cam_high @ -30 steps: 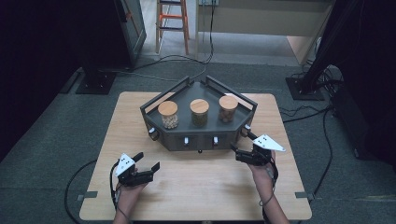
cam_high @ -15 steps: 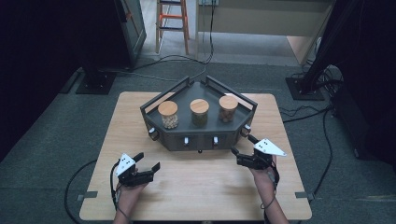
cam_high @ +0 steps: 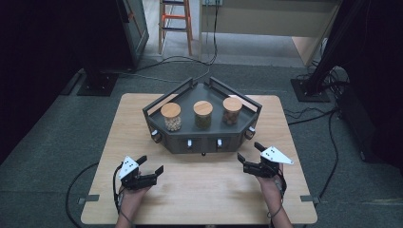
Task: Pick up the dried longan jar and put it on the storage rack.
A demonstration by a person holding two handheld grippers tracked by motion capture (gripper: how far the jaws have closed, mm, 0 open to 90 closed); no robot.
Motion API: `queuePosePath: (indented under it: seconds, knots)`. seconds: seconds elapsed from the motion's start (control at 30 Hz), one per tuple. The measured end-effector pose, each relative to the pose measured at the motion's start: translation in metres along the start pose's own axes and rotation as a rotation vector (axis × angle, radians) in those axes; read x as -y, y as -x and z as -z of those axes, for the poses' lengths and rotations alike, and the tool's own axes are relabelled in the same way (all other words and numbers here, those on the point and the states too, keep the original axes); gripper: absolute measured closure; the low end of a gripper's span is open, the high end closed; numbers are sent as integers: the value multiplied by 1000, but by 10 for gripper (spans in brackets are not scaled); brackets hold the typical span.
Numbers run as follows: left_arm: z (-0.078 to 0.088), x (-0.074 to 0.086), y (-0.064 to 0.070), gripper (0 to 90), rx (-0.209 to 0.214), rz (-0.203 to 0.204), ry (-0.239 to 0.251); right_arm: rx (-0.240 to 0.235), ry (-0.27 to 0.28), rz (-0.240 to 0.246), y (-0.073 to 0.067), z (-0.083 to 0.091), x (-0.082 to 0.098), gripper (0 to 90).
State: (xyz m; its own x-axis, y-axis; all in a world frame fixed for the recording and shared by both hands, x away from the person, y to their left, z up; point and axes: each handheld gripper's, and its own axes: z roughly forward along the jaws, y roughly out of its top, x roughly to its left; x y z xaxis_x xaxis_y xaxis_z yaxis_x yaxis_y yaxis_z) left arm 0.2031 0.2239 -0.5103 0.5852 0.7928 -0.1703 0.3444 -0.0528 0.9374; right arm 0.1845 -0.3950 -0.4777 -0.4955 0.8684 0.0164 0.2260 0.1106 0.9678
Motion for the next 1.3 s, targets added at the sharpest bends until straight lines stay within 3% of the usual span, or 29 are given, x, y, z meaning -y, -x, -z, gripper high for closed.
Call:
queuePosePath:
  seconds: [0.83,1.3]
  knots:
    - [-1,1,1,101,8,-17,3,3,-12,-8,1,7,13,144]
    - [-3,0,1,101,15,-18,-5,9,-53,0,-1,8,21,144]
